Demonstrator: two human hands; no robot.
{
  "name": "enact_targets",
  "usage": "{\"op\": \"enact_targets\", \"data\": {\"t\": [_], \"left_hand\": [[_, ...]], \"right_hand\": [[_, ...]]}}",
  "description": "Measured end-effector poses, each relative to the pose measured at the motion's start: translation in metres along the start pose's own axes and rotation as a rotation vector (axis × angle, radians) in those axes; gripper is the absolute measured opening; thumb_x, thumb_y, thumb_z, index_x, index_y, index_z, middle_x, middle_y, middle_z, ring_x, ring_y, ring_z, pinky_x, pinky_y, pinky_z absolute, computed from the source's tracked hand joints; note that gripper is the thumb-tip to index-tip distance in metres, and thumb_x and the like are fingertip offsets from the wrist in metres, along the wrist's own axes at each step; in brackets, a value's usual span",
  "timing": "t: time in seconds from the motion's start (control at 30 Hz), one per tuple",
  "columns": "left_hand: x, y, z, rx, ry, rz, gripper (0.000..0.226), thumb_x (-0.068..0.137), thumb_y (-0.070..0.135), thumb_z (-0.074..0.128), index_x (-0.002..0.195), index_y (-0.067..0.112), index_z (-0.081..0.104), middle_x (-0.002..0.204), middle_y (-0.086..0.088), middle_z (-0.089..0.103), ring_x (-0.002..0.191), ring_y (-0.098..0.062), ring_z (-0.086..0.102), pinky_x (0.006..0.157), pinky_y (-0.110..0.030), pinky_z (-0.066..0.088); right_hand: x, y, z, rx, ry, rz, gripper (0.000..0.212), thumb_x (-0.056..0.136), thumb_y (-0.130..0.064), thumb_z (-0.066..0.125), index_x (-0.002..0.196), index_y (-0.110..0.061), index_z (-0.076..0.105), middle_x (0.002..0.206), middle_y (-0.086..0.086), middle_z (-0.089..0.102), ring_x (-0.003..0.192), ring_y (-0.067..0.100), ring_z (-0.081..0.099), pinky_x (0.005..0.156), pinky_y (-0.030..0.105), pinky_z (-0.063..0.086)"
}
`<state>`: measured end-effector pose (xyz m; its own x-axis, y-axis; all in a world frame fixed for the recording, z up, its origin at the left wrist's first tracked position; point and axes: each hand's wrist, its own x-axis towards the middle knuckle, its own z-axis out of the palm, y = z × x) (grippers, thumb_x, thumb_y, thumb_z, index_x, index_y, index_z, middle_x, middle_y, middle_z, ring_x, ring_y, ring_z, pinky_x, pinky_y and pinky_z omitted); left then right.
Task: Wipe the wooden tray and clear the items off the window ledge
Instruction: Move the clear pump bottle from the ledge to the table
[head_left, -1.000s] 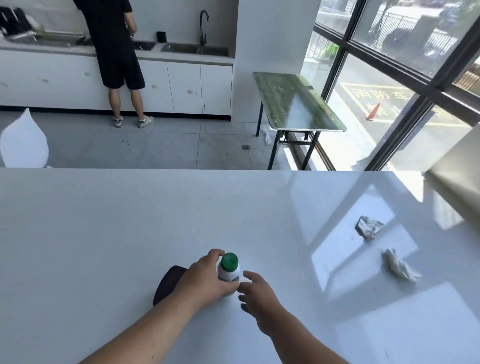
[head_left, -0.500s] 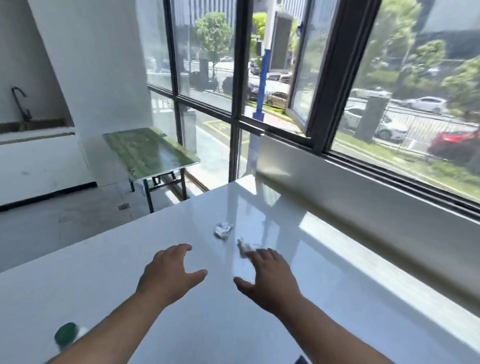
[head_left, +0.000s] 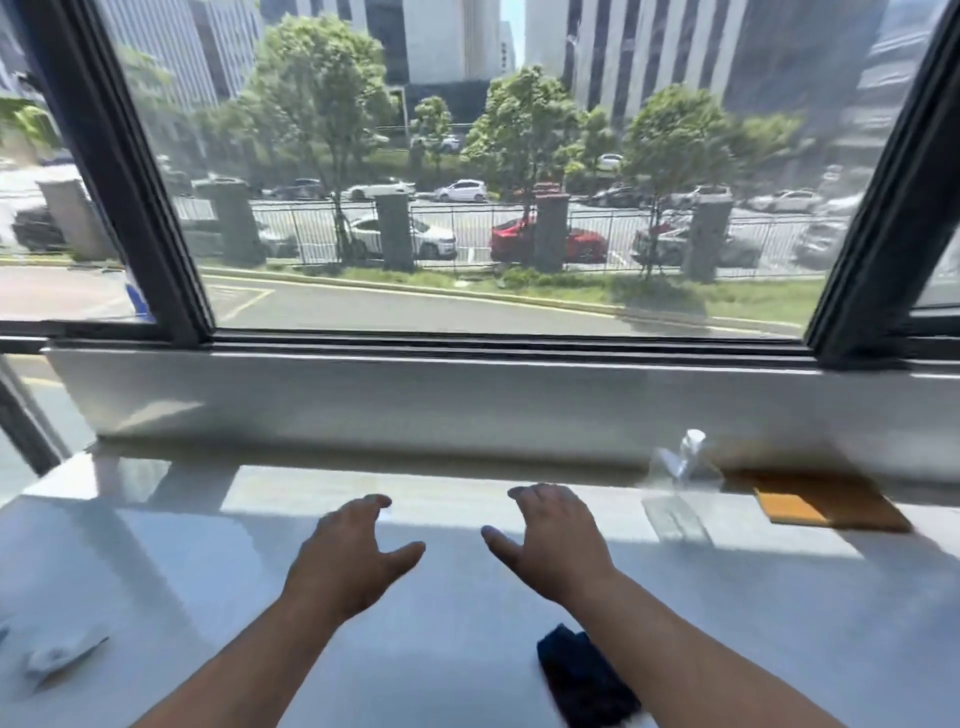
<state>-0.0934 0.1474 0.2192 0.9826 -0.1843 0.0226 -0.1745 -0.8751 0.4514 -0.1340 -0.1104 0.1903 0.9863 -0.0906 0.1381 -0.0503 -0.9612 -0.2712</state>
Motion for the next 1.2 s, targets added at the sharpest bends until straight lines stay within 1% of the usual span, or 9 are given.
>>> {"op": "enact_targets", "data": {"t": [0.1,0.2,0.27,0.37,0.53,0.7,0.9,1.07,1.2], "left_hand": [[0.019,0.074,0.037,0.024,-0.058,0.12,0.082,0.086,0.069,0.066,0.156,0.032,0.043,0.161,0.012,0.045,0.148,-0.016,0.038,0.114,-0.039,0.042],[0.035,0.132,0.063,0.059,-0.096,0.21,0.082,0.087,0.071,0.064,0.156,0.032,0.043,0.16,0.01,0.046,0.148,-0.017,0.037,0.114,-0.038,0.041],[0.047,0.164,0.081,0.077,-0.125,0.264,0.082,0.086,0.071,0.064,0.155,0.032,0.045,0.159,0.009,0.048,0.147,-0.017,0.04,0.112,-0.039,0.042],[0.059,0.198,0.106,0.079,-0.178,0.332,0.081,0.083,0.071,0.065,0.153,0.033,0.046,0.157,0.01,0.05,0.142,-0.017,0.046,0.107,-0.037,0.045],[0.081,0.228,0.151,0.076,-0.278,0.43,0.084,0.083,0.071,0.067,0.154,0.033,0.045,0.157,0.01,0.049,0.143,-0.017,0.044,0.106,-0.036,0.046],[0.116,0.25,0.169,0.045,-0.334,0.499,0.085,0.081,0.072,0.066,0.154,0.034,0.044,0.156,0.012,0.05,0.142,-0.017,0.046,0.103,-0.036,0.047],[0.161,0.277,0.185,0.01,-0.339,0.555,0.089,0.08,0.07,0.067,0.155,0.028,0.045,0.158,0.006,0.051,0.143,-0.022,0.045,0.107,-0.038,0.045],[0.166,0.288,0.206,0.022,-0.397,0.544,0.092,0.075,0.072,0.066,0.154,0.031,0.044,0.156,0.008,0.051,0.14,-0.019,0.047,0.101,-0.036,0.047],[0.19,0.306,0.225,0.03,-0.383,0.525,0.091,0.077,0.069,0.07,0.155,0.03,0.043,0.157,0.007,0.05,0.142,-0.021,0.046,0.108,-0.036,0.044]], "right_hand": [[-0.014,0.077,-0.027,0.014,0.041,0.13,0.076,0.092,-0.075,0.039,0.148,-0.024,0.052,0.145,0.001,0.059,0.139,0.026,0.046,0.117,0.041,0.034],[-0.025,0.135,-0.049,0.003,0.093,0.242,0.071,0.092,-0.073,0.041,0.139,-0.022,0.058,0.137,0.004,0.063,0.132,0.028,0.05,0.111,0.042,0.039],[-0.034,0.167,-0.058,0.004,0.119,0.311,0.071,0.091,-0.073,0.041,0.136,-0.021,0.06,0.136,0.005,0.064,0.13,0.029,0.052,0.109,0.043,0.042],[-0.051,0.198,-0.058,0.035,0.137,0.405,0.076,0.088,-0.074,0.039,0.14,-0.023,0.059,0.138,0.004,0.065,0.131,0.029,0.052,0.11,0.043,0.043],[-0.076,0.233,-0.045,-0.011,0.1,0.547,0.079,0.085,-0.077,0.034,0.14,-0.025,0.058,0.136,0.001,0.065,0.128,0.026,0.054,0.106,0.042,0.045],[-0.074,0.255,-0.058,-0.032,0.104,0.671,0.082,0.085,-0.078,0.033,0.147,-0.027,0.052,0.147,-0.003,0.058,0.139,0.023,0.046,0.115,0.04,0.039],[-0.049,0.274,-0.074,-0.101,0.181,0.7,0.071,0.091,-0.072,0.043,0.146,-0.027,0.053,0.146,-0.003,0.058,0.138,0.023,0.045,0.111,0.039,0.04],[-0.035,0.289,-0.061,-0.045,0.146,0.702,0.07,0.092,-0.07,0.044,0.148,-0.029,0.051,0.149,-0.005,0.055,0.142,0.021,0.041,0.114,0.039,0.038],[-0.016,0.327,-0.045,0.017,0.12,0.72,0.065,0.097,-0.065,0.045,0.15,-0.028,0.048,0.152,-0.004,0.052,0.143,0.022,0.04,0.114,0.04,0.04]]}}
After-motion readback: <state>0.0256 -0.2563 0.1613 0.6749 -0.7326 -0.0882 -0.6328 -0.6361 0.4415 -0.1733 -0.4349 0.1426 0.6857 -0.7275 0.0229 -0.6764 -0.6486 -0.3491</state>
